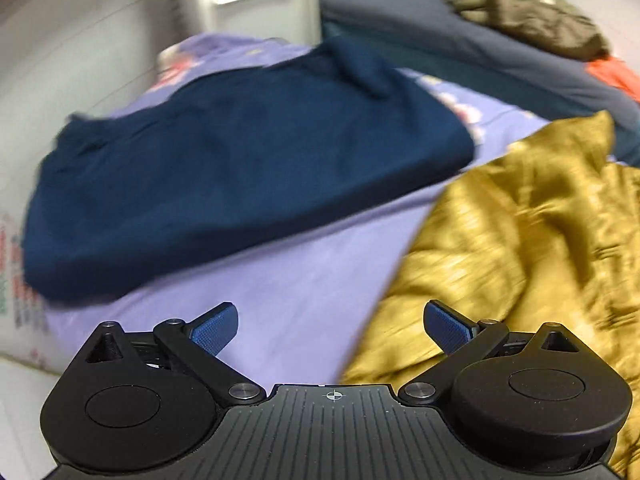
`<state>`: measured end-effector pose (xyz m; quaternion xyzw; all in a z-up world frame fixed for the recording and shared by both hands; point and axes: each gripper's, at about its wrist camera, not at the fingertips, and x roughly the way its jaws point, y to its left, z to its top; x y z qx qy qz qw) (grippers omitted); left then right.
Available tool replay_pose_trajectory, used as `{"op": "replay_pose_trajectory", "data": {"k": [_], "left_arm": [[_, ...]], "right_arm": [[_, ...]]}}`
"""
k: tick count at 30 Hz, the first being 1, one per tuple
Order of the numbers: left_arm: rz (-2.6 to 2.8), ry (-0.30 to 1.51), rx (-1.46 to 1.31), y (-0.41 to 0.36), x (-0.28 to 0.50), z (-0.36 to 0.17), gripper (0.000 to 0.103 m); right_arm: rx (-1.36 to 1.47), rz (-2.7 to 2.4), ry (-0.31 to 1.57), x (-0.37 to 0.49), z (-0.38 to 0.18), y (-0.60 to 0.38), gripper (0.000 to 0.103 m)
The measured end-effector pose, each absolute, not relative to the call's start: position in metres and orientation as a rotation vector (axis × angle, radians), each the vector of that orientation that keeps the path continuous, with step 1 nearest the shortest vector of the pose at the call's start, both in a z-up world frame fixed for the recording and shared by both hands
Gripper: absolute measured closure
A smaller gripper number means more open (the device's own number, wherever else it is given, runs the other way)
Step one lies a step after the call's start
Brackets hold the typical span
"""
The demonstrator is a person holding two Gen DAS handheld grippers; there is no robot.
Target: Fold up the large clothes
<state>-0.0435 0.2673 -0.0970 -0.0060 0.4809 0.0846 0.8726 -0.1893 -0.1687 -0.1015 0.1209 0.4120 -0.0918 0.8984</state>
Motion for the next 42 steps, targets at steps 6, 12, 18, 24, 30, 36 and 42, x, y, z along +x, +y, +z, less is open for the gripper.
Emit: {"op": "replay_pose_trajectory", "data": {"k": [6,12,18,24,30,36,42], "left_arm": [[0.132,1.031,0.066,0.297,-0.066,-0.092,0.0],[-0.029,1.151,-0.098,0.285,-0.082,-0.129,0.0],[-0.029,1.259,-0.106,0.24,-0.091,-0.184,0.0],[0.017,1.226,-0.095,0.244,-0.097,-0.172,0.048],[0.082,1.072,0.087,0.249,-0.094,-0.118,0.055],[0.243,0.723,0.249,0.259,-0.08,-0.037,0.056],[0.318,0.491,0.246,0.283,-0.041,0.039,0.056]], "right_arm": [[0.247,-0.166,0.883,-0.182,-0.108,-0.16,0.007],[0.259,-0.094,0.88,-0.16,-0.101,-0.142,0.007],[0.26,-0.068,0.889,-0.155,-0.1,-0.128,0.007],[0.247,-0.084,0.898,-0.158,-0.101,-0.126,0.007],[0.311,-0.113,0.916,-0.158,-0.109,-0.135,0.007],[0.328,-0.122,0.923,-0.156,-0.112,-0.137,0.007],[0.321,-0.125,0.916,-0.154,-0.11,-0.137,0.007]]}}
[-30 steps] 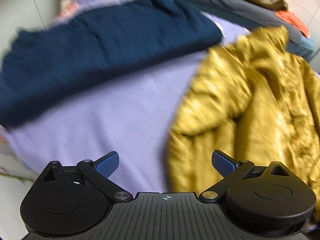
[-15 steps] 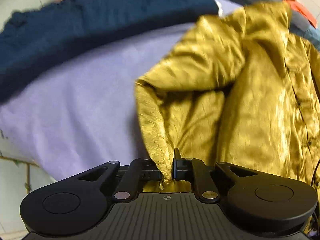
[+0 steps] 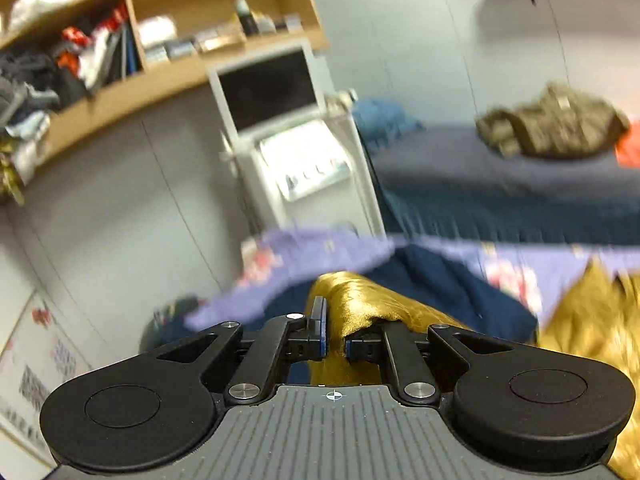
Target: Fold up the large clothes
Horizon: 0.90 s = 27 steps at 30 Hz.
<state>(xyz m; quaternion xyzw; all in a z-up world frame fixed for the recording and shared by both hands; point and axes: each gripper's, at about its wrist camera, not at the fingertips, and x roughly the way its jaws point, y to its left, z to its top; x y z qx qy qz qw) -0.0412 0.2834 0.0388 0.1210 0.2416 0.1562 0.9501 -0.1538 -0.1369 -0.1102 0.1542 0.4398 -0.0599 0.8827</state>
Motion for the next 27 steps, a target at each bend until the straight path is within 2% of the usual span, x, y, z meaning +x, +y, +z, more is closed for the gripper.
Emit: {"op": "replay_pose_trajectory", "data": {"k": [4,8,10,12,13,17,20,27], "left_arm": [[0.342,0.465,0.271,0.29,-0.011,0.044,0.056],[0.393,0.572,0.299,0.295,0.007,0.016,0.055],[0.421,0.668,0.301,0.302,0.015,-0.01,0.042],[0.455,0.788,0.323,0.309,0.021,-0.042,0.008],[0.456,0.851,0.318,0.313,0.024,-0.058,0.0],[0.447,0.983,0.286,0.32,0.014,-0.103,0.0],[0.436,1.017,0.25,0.317,0.003,-0.107,0.0],[0.237,0.811,0.213,0.257,-0.03,-0.063,0.0]], "right_arm": [[0.33,-0.142,0.909,-0.155,-0.11,-0.139,0.007],[0.338,-0.173,0.903,-0.161,-0.11,-0.143,0.007],[0.342,-0.196,0.899,-0.167,-0.111,-0.146,0.007],[0.343,-0.213,0.908,-0.172,-0.113,-0.147,0.007],[0.343,-0.221,0.914,-0.174,-0.115,-0.147,0.007],[0.301,-0.232,0.932,-0.18,-0.118,-0.142,0.007],[0.249,-0.225,0.936,-0.182,-0.118,-0.134,0.007],[0.153,-0.171,0.952,-0.179,-0.118,-0.115,0.006]]}}
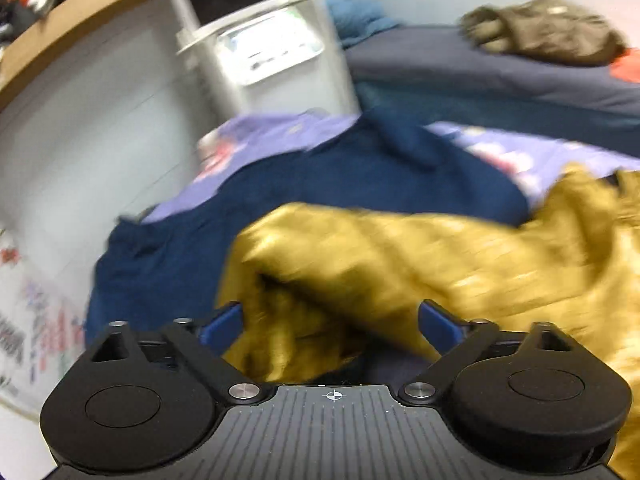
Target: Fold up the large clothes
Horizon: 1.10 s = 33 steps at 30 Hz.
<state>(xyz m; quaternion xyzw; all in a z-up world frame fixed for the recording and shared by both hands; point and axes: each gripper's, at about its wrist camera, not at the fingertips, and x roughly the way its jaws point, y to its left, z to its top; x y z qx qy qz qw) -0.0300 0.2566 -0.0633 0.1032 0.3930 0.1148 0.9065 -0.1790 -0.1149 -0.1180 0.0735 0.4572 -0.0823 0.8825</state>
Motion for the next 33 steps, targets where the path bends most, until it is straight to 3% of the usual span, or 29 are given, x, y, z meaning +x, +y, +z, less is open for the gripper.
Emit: {"op": "replay_pose_trajectory", "data": {"k": [8,15,17,18,19,22,33], "left_arm": [[-0.034,0.913,0.268,0.169,-0.047,-0.088,0.0],[-0.174,0.987,0.281,0.128,-0.061,-0.11,0.0],[-0.187,0.987,0.291,0.12,-0.066,-0.111,0.0],[-0.191,0.986,0.293,0.119,-0.065,-0.11,0.0],[-0.193,0.986,0.294,0.118,-0.063,-0.11,0.0],[-0.183,0.99,0.291,0.123,-0.057,-0.108,0.0],[-0.121,1.02,0.246,0.131,-0.054,-0.11,0.0]], "right_arm": [[0.001,-0.119,1.073,-0.177,-0.143,-0.089,0.006],[-0.107,-0.165,1.205,-0.197,-0.188,-0.094,0.017],[-0.171,-0.169,1.198,-0.203,-0.194,-0.092,0.037],[-0.199,-0.17,1.191,-0.204,-0.195,-0.091,0.062],[-0.216,-0.169,1.182,-0.205,-0.194,-0.091,0.078],[-0.178,-0.177,1.14,-0.203,-0.182,-0.099,0.09],[0.165,-0.34,0.71,-0.184,-0.047,-0.205,0.096]]}}
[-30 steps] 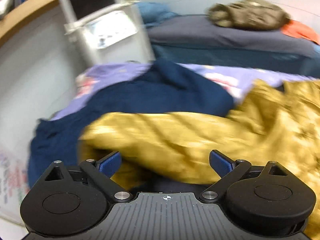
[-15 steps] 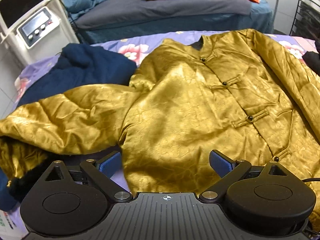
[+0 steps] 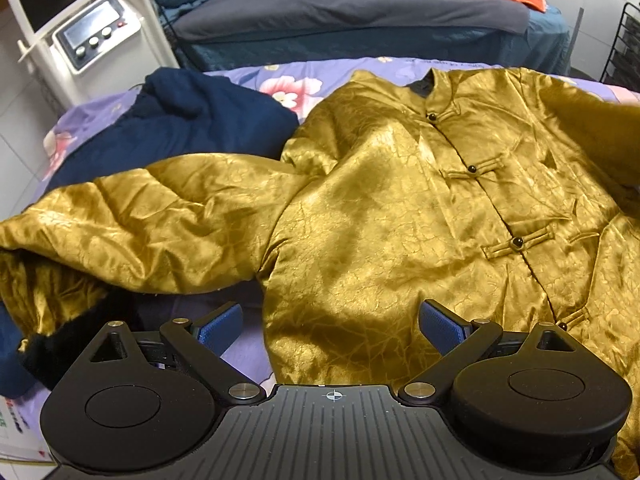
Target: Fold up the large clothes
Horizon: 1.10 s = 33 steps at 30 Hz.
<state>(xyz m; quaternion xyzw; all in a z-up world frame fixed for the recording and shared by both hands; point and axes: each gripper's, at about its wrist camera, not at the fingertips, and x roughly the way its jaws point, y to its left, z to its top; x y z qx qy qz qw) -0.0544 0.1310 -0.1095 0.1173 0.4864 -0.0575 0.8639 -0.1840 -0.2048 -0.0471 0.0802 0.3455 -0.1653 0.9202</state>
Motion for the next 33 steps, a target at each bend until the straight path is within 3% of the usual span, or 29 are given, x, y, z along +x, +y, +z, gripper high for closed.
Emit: {"op": "replay_pose_trajectory", "data": {"k": [7,14,18,19,22,33], "left_arm": [[-0.088,1.02,0.248,0.133,-0.067,-0.107,0.0],[-0.024,1.047,0.215,0.143,-0.088,-0.109,0.0],[0.02,1.06,0.194,0.148,-0.1,-0.111,0.0],[0.029,1.065,0.186,0.15,-0.103,-0.112,0.0],[0.047,1.083,0.176,0.154,-0.109,-0.115,0.0],[0.054,1.104,0.168,0.173,-0.1,-0.12,0.0]], "right_arm": [[0.092,-0.448,0.562,-0.133,0.006,-0.295,0.096],[-0.027,-0.544,0.631,-0.051,-0.012,-0.36,0.094],[-0.087,-0.666,0.652,-0.018,-0.034,-0.366,0.033],[-0.097,-0.672,0.623,-0.018,-0.035,-0.362,0.026],[-0.109,-0.638,0.53,-0.025,-0.036,-0.345,0.015],[-0.099,-0.29,0.422,-0.082,-0.015,-0.282,0.003]]}}
